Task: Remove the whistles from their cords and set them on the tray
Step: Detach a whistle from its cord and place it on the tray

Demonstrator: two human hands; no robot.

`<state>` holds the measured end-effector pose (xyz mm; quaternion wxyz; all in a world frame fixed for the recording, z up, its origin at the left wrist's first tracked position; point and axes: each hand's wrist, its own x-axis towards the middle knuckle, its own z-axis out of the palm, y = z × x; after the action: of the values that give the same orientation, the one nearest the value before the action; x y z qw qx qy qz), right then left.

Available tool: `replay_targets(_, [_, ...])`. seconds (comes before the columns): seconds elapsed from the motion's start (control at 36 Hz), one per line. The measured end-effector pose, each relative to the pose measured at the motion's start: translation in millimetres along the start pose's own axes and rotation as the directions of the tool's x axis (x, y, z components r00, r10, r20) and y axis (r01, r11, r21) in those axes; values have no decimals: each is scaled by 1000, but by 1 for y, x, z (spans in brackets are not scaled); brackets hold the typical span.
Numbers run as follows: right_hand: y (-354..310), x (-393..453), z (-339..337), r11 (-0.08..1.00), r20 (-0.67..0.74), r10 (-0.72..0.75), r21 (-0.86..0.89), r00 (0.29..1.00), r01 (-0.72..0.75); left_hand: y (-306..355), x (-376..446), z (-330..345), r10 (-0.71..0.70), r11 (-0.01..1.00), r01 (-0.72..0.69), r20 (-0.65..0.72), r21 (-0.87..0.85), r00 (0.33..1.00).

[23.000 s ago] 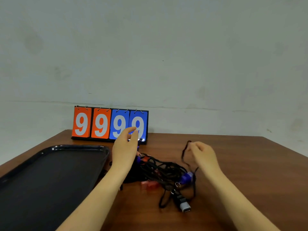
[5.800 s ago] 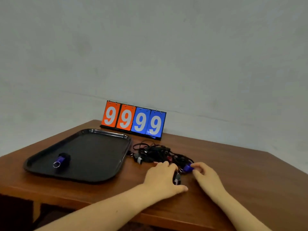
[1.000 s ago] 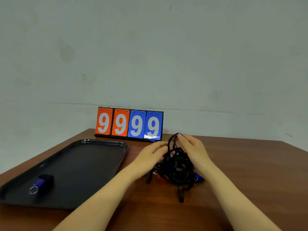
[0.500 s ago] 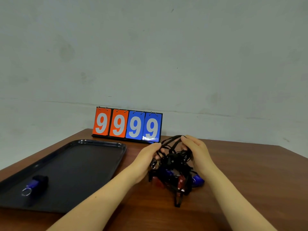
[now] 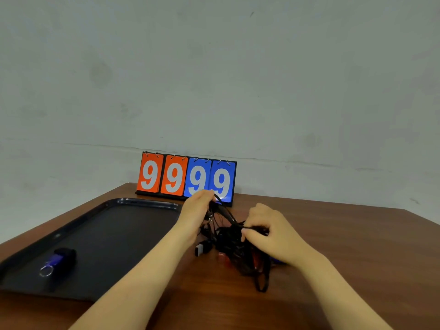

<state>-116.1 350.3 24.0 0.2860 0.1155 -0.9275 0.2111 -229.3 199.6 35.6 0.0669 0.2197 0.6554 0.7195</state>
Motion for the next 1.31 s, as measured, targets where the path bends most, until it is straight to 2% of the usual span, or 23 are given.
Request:
replay_targets(0.17, [14, -1, -3, 969, 88, 24, -246, 996, -2, 5, 8, -16, 3, 983, -42, -212, -177, 977])
replay_targets(0.22, [17, -1, -5, 964, 53, 89, -255, 995, -73, 6, 9, -19, 29, 976, -83, -256, -202, 966])
replay_targets(0.28, [20, 0, -5, 928, 0, 127, -352, 992, -119, 6, 8, -19, 58, 974, -111, -257, -196, 965])
replay_targets(0.36, [26, 3, -6, 809, -98, 188, -548, 977, -210, 3, 9, -18, 90, 969, -144, -255, -203, 963])
replay_targets(0.42, [31, 2, -11, 739, -181, 282, -586, 942, -334, 0, 12, -20, 88, 956, -163, -294, -242, 952])
replay_targets(0.53, [47, -7, -21, 611, -333, 470, -546, 817, -574, 0, 14, -26, 44, 929, -197, -437, -313, 899])
replay_targets(0.61, [59, -10, -20, 550, -358, 611, -449, 706, -704, 1, 16, -32, 0, 912, -225, -550, -342, 835])
replay_targets(0.72, [66, -13, -18, 539, -350, 723, -255, 596, -803, -5, 19, -39, -55, 898, -245, -646, -365, 761])
replay_targets(0.81, [65, -13, -17, 560, -336, 749, -141, 571, -817, -7, 22, -41, -81, 903, -206, -620, -376, 780])
replay_targets(0.92, [64, -13, -15, 624, -414, 676, -119, 610, -772, -2, 18, -33, -121, 917, -95, -500, -387, 858])
replay_targets(1.03, [56, -5, -7, 805, -486, 407, -209, 773, -555, 2, 12, -23, -23, 961, -98, -427, -259, 904])
replay_targets(1.14, [40, 7, 10, 870, -393, 220, -334, 893, -362, 0, 11, -20, 130, 982, -171, -357, -85, 925])
replay_targets(1.22, [36, 12, 21, 862, -174, 278, -389, 945, -325, -6, 12, -19, 217, 976, -215, -301, 41, 929])
replay_targets(1.31, [40, 14, 29, 785, -16, 451, -468, 892, -405, -14, 18, -20, 281, 936, -218, -217, 275, 935])
